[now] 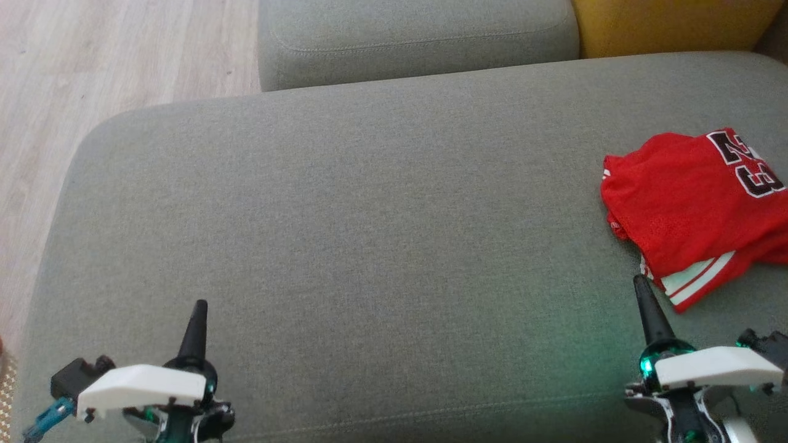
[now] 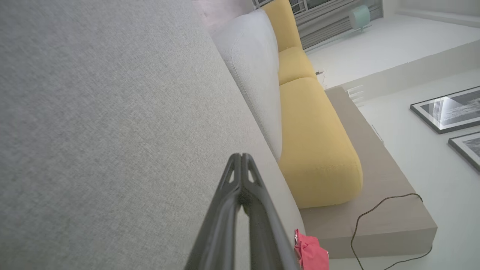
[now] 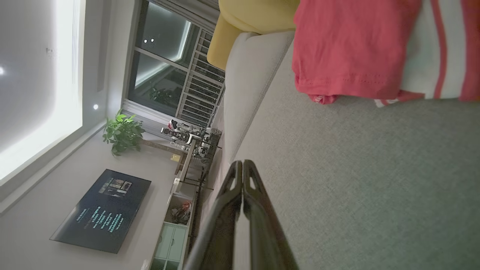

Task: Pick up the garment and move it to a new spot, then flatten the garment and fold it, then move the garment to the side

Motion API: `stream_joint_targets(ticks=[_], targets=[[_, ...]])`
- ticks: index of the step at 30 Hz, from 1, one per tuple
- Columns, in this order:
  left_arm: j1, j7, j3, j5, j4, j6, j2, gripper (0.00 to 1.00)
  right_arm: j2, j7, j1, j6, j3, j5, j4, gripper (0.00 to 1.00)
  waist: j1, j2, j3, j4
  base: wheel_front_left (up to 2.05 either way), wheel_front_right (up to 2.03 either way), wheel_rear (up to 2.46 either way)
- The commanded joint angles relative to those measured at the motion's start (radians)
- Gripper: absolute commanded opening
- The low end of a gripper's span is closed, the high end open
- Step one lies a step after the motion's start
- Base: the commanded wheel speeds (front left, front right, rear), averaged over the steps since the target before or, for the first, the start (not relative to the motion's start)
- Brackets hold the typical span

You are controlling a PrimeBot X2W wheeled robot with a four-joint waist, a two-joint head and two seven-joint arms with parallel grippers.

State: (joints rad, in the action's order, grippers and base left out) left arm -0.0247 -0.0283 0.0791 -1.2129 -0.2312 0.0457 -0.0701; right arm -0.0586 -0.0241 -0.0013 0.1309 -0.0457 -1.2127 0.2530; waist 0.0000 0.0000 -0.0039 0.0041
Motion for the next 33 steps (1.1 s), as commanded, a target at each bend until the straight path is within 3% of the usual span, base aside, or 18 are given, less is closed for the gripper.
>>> stream_joint_targets(ticks=[1, 33], targets=[[0.062, 0.008, -0.041, -0.039, 0.027, 0.015, -0.015, 0.0, -0.017, 0.011, -0.061, 0.0, 0.008, -0.041, -0.029, 0.0, 0.0, 0.0, 0.0, 0.0, 0.0, 0.0, 0.0], [0.124, 0.099, -0.142, -0.404, -0.009, 0.08, -0.012, 0.0, -0.016, 0.103, -0.101, 0.0, -0.032, -0.396, -0.012, 0.0, 0.0, 0.0, 0.007, -0.004, 0.0, 0.0, 0.0]])
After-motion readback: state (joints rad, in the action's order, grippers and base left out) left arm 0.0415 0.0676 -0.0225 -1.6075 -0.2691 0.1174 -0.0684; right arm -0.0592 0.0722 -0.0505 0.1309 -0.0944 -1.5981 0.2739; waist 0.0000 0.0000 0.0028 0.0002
